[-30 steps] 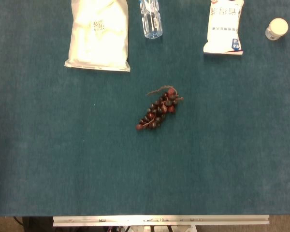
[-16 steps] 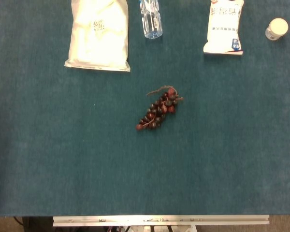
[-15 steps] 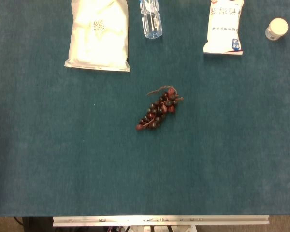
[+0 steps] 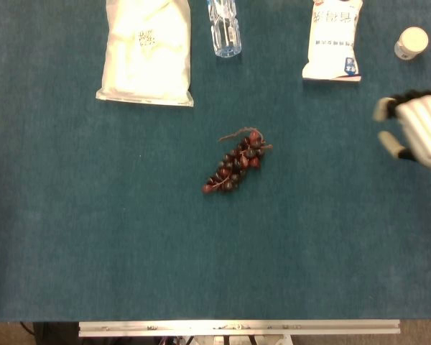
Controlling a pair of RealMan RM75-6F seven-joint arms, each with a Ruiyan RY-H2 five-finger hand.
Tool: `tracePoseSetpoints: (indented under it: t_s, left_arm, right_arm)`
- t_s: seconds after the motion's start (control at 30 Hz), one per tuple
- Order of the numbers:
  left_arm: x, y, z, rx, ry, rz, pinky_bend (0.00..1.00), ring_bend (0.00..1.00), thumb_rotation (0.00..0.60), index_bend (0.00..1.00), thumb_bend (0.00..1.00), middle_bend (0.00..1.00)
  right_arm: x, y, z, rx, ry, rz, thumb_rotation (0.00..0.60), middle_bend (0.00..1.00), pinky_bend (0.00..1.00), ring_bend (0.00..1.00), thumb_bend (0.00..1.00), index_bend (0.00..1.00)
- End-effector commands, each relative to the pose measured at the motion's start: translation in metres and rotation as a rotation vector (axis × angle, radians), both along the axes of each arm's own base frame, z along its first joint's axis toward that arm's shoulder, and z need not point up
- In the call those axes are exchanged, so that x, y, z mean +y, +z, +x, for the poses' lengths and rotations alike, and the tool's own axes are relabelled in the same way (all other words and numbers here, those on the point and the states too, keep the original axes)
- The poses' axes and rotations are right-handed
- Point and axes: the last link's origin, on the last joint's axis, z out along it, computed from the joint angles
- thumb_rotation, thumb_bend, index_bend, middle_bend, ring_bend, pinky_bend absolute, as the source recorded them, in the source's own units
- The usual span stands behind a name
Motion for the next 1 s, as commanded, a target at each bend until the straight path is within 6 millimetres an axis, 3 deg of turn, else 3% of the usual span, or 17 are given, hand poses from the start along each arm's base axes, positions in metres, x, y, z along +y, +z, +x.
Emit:
tracePoseSetpoints:
  t_s: [0.03, 0.33, 0.47, 0.53, 1.0]
  left_arm:
    - [-0.003, 0.002, -0.002, -0.005, 0.010, 0.009, 0.17, 0.23, 0.600, 0.32, 0.25, 0.31]
    - [-0.006, 0.004, -0.002, -0.023, 0.008, 0.019, 0.17, 0.23, 0.600, 0.32, 0.25, 0.31]
    - [-0.007, 0.004, -0.003, -0.024, 0.010, 0.022, 0.17, 0.23, 0.600, 0.32, 0.25, 0.31]
    - [-0.009, 0.004, -0.004, -0.024, 0.018, 0.014, 0.17, 0.23, 0.600, 0.32, 0.25, 0.31]
    - [-0.010, 0.008, -0.008, -0.039, 0.030, 0.023, 0.17, 0.23, 0.600, 0.32, 0.25, 0.31]
  right_arm:
    - [-0.016, -0.025, 0.018, 0.009, 0.032, 0.039, 0.600, 0.50, 0.47, 0.41, 0.28, 0.48]
    - [-0.041, -0.076, 0.060, 0.082, 0.147, 0.114, 0.600, 0.50, 0.47, 0.41, 0.28, 0.48]
    - [-0.045, -0.088, 0.069, 0.096, 0.173, 0.128, 0.600, 0.49, 0.47, 0.41, 0.28, 0.48]
    - [-0.052, -0.105, 0.083, 0.106, 0.195, 0.168, 0.600, 0.46, 0.47, 0.39, 0.28, 0.48]
    - [-0.066, -0.163, 0.120, 0.199, 0.280, 0.242, 0.600, 0.43, 0.40, 0.35, 0.28, 0.48]
